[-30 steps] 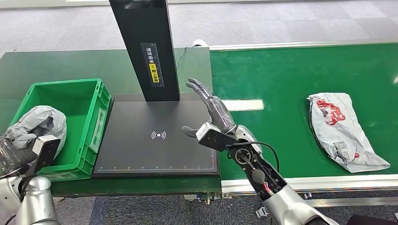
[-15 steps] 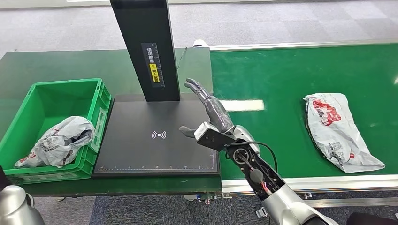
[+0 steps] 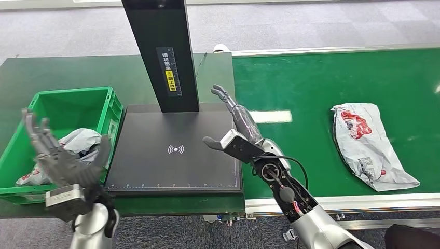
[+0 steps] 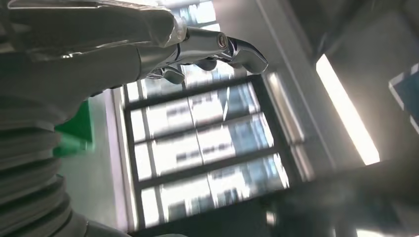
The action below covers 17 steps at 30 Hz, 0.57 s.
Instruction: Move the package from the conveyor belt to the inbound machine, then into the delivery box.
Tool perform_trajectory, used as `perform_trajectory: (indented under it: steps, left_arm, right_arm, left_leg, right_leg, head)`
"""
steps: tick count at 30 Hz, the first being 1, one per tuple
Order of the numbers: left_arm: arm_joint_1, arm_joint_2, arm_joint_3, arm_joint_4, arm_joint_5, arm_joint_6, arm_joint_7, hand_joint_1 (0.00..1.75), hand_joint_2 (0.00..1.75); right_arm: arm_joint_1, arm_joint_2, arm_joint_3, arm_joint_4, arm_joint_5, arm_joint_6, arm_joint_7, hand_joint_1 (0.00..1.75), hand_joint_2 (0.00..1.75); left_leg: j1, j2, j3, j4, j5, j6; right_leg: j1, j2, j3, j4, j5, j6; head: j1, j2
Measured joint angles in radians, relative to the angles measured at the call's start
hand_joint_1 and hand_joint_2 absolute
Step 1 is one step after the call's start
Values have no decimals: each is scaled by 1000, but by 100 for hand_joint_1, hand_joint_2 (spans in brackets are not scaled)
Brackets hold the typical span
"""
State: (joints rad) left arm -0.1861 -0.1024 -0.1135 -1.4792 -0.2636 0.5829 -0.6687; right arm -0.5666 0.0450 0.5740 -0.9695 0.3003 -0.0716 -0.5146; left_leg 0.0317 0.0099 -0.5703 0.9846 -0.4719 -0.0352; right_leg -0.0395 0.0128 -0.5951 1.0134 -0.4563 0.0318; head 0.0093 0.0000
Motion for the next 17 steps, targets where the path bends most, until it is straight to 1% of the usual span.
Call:
perform_trajectory:
  steps: [2,5,9,12,17]
  left_arm:
    - [-29,-11,-61,56,-12,-7,4,0,175]
    - [-77,-28,-128,122,-25,0,19,0,175]
    - [-107,-30,-167,166,-26,5,52,0,175]
    - [-95,-17,-167,174,8,5,62,0,175]
    - [-23,12,-140,167,64,5,53,0,175]
  right_arm:
    - [8,-6,-13,-17,-2,9,2,0,175]
    - [10,-7,-29,-35,-8,26,9,0,175]
    - [15,1,-41,-73,-13,32,45,0,175]
    - [34,9,-43,-120,-10,39,72,0,175]
    - [70,28,-38,-154,2,44,87,0,175]
  left_leg:
    - [0,0,0,0,0,0]
    - [0,1,0,0,0,0]
    - [0,1,0,0,0,0]
    - [0,1,-1,-1,0,0]
    - [0,1,-1,-1,-1,0]
  right_leg:
    - [0,0,0,0,0,0]
    - [0,0,0,0,0,0]
    - [0,0,0,0,0,0]
    - [1,0,0,1,0,0]
    - [1,0,-1,0,-1,0]
  head:
    - [0,0]
    - [0,0]
    - [0,0]
    - [0,0]
    - [0,0]
